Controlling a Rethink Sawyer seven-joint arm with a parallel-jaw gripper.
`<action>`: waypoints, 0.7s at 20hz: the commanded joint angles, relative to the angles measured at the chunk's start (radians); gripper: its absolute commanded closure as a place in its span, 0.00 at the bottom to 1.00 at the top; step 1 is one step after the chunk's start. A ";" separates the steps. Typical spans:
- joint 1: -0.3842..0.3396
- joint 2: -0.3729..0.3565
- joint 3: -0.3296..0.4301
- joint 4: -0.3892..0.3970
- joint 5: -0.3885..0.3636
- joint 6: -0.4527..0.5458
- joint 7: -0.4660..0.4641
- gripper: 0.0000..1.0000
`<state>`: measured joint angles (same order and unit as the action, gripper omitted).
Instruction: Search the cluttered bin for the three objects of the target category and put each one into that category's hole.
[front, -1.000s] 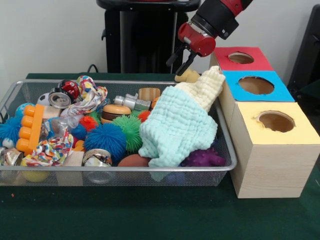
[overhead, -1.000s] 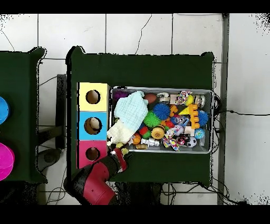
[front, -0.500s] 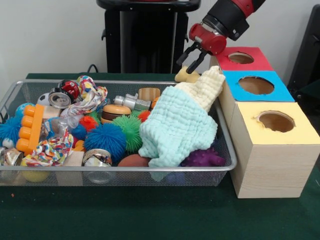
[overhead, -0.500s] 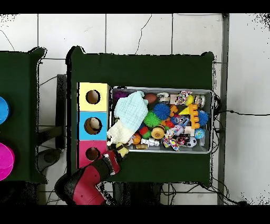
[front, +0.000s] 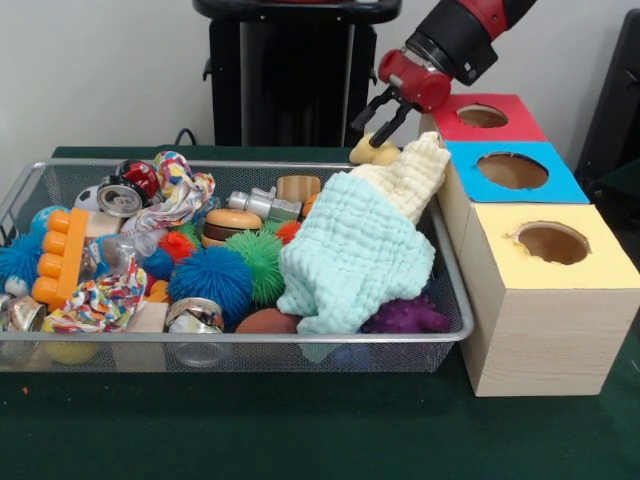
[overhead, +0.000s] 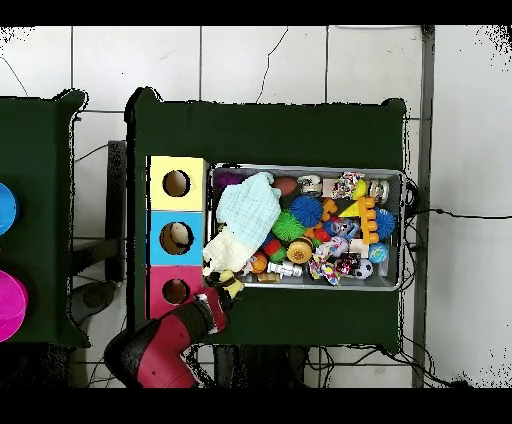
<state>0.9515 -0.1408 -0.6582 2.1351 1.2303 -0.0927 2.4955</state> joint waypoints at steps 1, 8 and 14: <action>-0.039 0.049 0.126 -0.131 0.090 0.022 0.274 0.00; -0.054 0.060 0.169 -0.145 0.112 -0.022 0.283 0.00; 0.019 0.120 0.096 -0.159 0.205 0.099 0.295 0.00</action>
<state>0.9454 -0.0912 -0.6579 2.1246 1.3493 -0.0929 2.4955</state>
